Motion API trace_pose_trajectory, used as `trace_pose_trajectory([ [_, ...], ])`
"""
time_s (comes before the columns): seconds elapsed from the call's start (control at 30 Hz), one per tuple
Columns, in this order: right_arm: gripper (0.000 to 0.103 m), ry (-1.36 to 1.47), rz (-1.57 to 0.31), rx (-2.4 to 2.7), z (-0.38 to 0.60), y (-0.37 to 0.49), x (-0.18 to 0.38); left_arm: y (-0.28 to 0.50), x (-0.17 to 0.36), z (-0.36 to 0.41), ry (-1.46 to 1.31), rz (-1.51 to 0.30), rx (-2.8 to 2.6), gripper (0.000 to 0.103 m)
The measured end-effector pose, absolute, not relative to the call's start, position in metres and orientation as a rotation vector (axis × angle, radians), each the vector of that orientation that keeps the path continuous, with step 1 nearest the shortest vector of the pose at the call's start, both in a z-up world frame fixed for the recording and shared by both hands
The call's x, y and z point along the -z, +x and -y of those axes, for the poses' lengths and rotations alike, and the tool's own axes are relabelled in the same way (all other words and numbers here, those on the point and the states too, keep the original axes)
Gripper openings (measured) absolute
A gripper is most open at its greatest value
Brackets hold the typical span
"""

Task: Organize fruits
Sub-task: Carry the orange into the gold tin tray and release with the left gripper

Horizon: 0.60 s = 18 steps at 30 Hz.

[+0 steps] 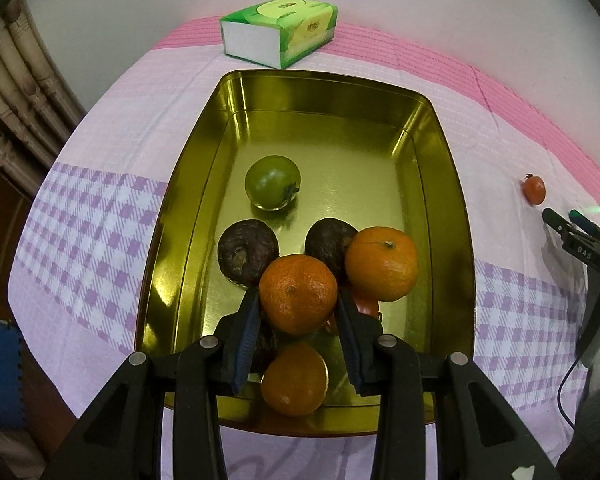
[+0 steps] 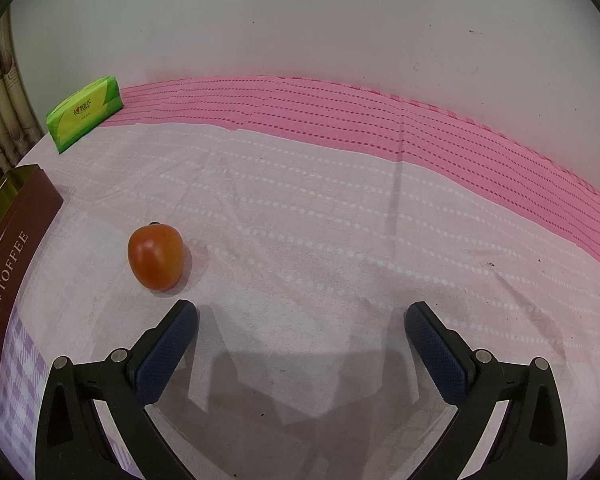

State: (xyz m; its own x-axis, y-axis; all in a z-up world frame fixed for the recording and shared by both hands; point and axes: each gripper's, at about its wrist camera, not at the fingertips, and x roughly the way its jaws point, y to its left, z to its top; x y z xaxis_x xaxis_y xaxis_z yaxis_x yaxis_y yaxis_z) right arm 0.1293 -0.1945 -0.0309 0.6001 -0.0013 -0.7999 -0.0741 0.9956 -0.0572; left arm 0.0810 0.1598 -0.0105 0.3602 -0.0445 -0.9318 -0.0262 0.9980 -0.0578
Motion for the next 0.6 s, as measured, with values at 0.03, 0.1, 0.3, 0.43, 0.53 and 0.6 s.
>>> trace_pose_trajectory([
  [0.03, 0.103, -0.088, -0.927, -0.042, 0.1945, 0.1293, 0.0310, 0.0808, 0.0105, -0.1598, -0.063, -1.202, 0.009, 0.035],
  [0.1, 0.103, -0.088, -0.927, -0.042, 0.1946, 0.1292, 0.0307, 0.0807, 0.0109, -0.1632, -0.067, -1.203, 0.013, 0.035],
  [0.3, 0.103, -0.088, -0.926, -0.042, 0.1946, 0.1293, 0.0307, 0.0790, 0.0121, -0.1643, -0.058, -1.204, 0.004, 0.034],
  [0.43, 0.103, -0.088, -0.926, -0.041, 0.1946, 0.1291, 0.0304, 0.0785, 0.0111, -0.1641, -0.061, -1.204, 0.005, 0.034],
  [0.53, 0.103, -0.088, -0.926, -0.041, 0.1946, 0.1291, 0.0307, 0.0792, 0.0105, -0.1646, -0.067, -1.204, 0.003, 0.034],
  [0.6, 0.103, -0.088, -0.926, -0.041, 0.1946, 0.1291, 0.0308, 0.0777, 0.0093, -0.1663, -0.072, -1.202, 0.004, 0.034],
])
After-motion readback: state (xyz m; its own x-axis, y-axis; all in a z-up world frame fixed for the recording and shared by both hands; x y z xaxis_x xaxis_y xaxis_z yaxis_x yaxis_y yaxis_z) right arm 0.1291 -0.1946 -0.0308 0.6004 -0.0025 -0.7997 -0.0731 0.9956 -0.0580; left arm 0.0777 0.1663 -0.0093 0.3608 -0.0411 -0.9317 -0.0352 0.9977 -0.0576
